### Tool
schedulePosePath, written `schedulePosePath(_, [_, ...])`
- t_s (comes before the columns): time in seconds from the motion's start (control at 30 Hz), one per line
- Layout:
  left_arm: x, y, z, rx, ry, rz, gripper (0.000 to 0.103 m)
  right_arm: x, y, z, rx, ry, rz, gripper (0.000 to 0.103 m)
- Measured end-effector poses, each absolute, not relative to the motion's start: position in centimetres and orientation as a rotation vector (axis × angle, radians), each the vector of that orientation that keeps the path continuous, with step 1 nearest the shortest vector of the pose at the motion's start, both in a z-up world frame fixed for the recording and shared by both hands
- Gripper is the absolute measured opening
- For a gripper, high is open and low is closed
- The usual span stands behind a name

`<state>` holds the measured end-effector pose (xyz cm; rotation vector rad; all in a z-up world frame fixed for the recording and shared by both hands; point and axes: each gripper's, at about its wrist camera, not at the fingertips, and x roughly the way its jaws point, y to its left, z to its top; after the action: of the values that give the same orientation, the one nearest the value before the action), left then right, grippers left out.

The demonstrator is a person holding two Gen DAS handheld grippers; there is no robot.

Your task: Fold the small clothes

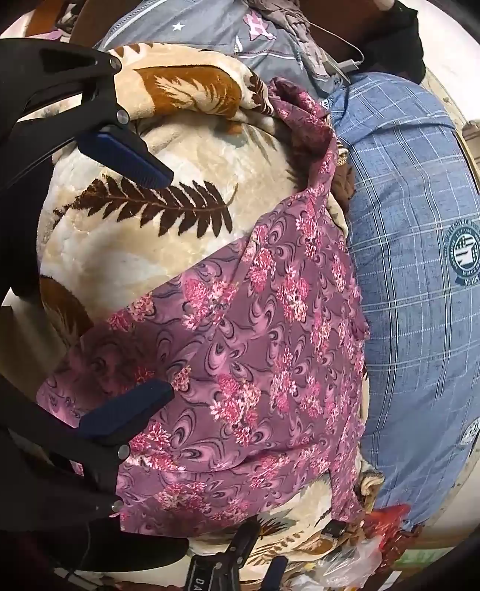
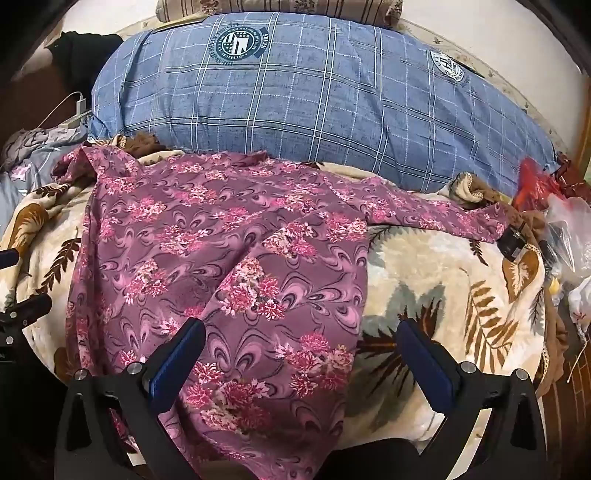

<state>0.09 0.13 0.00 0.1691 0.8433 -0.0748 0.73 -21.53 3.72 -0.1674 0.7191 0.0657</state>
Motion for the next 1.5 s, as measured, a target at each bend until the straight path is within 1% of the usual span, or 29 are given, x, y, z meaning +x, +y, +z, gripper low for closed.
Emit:
schedulePosePath(0.37, [0.7,0.4,-0.5,0.164,0.838,-0.068,0.103,0.8,-21.7,4.1,-0.151,0.688,0.068,0.103])
schedulePosePath(0.8, [2.2,0.8,-0.5,0.166,0.855,-0.052,0.103,2.1,-23.1,2.6,-0.112,0.769,0.023,0.103])
schedulePosePath(0.97, [3.1,0.5,-0.4,0.165,0.866,-0.052,0.103,1.8,-23.8,2.6,-0.102,0.769,0.006,0.103])
schedulePosePath(1.23, [3.7,-0.4,-1.2,0.123,0.941,-0.100,0.103,2.0,-24.1,2.2,-0.115,0.787,-0.001,0.103])
schedulePosePath(1.5, [3.7,-0.5,-1.3,0.145,0.933,-0.097,0.103,2.1,-23.7,2.1,-0.118,0.790,0.017,0.103])
